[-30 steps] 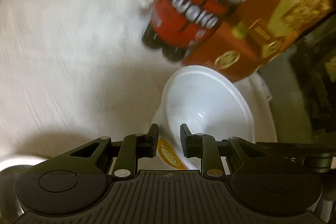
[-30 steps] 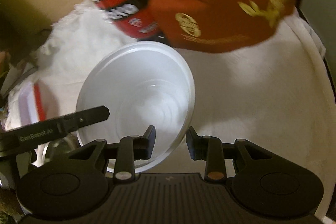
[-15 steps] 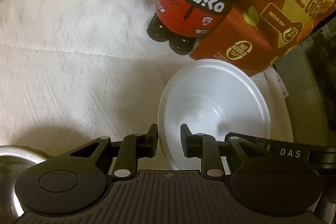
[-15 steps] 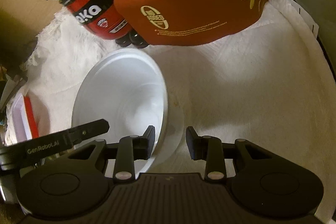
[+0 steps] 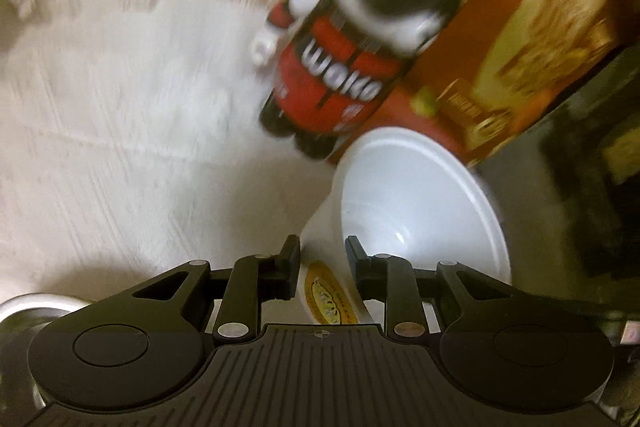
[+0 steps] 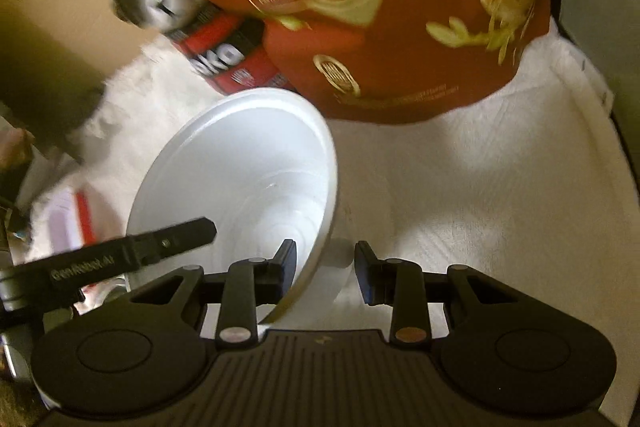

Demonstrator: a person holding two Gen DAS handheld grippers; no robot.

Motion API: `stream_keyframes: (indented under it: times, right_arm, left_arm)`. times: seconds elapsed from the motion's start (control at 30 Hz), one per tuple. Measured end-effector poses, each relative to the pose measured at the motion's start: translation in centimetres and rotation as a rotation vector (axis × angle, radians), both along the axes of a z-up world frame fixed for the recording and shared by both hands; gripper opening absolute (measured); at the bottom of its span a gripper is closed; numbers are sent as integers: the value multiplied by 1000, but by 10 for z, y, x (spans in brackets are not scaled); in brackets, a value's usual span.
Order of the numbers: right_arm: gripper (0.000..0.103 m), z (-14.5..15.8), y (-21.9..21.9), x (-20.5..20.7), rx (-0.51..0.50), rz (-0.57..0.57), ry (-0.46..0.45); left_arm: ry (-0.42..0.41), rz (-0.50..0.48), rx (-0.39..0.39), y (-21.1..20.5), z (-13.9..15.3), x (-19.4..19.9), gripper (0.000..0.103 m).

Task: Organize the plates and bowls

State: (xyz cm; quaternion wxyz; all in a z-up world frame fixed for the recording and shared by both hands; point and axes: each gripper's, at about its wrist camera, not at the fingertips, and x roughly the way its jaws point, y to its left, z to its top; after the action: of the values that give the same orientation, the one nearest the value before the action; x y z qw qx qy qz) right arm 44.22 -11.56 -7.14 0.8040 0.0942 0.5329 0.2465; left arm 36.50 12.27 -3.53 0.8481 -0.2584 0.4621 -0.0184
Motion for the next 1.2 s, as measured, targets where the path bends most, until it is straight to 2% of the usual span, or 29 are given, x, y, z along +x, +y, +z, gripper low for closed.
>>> stream_keyframes:
  times: [0.1,0.2,0.27,0.4,0.5,0.6,0.73,1.0,1.1,1.2]
  right_arm:
    - [32,23,-6,-21,37,15,-32]
    - [32,45,-10,-48,24,39,-82]
    - [32,56,-13,-66,20,58,-118]
    - [33,65,-21,-96,19,87,-118]
    - [33,60,-22,-119,-15,122,-118]
    - [33,45,-19,-136,-69,137,-107]
    - [33,23,-16,-141,-100,125,-76]
    - [33,27,-18,-136,-110,94,-133]
    - [33,27,-20,-135,-102,84,-138]
    - [36,25,-19,-137,-97,85,-138]
  left_arm:
    - [-20,-11,-5,-3,23,-18,27]
    - [-28,-57,3,-9,43,-38,27]
    - [-29,-76,11,-11,51,-53,27]
    - [-14,-121,43,-20,61,-82,27]
    - [9,-146,47,-26,54,-100,27]
    - [47,-156,44,-26,32,-105,26]
    - [106,-138,-27,-15,9,-105,24]
    - [53,-122,-20,-7,26,-102,24]
    - [74,-134,-48,-9,23,-98,24]
    - [87,-138,-39,-13,21,-96,25]
